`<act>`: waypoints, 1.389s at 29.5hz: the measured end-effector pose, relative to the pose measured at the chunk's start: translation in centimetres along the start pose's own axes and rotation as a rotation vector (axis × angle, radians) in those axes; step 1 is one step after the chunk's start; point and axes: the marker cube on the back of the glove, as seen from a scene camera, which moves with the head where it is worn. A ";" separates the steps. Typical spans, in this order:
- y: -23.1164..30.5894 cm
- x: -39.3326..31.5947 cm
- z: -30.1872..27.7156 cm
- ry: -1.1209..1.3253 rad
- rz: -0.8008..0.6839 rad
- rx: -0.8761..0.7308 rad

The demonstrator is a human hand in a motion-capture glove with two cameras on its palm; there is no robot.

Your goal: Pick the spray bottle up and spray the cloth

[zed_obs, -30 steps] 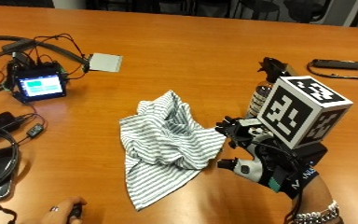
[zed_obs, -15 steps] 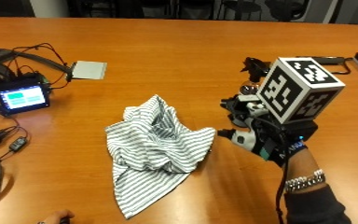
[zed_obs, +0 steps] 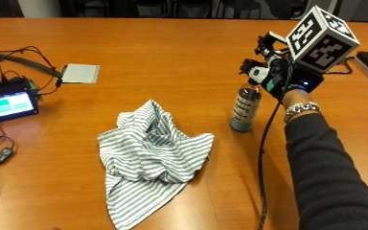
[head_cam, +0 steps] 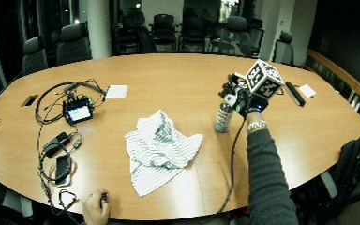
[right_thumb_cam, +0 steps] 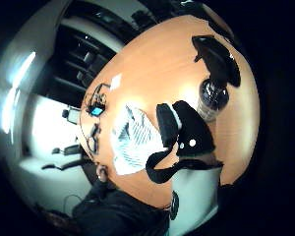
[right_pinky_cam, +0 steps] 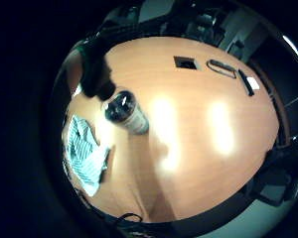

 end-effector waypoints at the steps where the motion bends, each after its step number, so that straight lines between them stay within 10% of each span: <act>1: -0.6 0.5 0.3 -0.044 0.029 -0.005; 15: -0.3 3.2 7.1 -0.762 0.300 0.034; 25: 1.5 4.5 7.7 -0.729 0.246 0.203; 41: -0.7 -3.7 4.8 -0.537 0.021 -0.164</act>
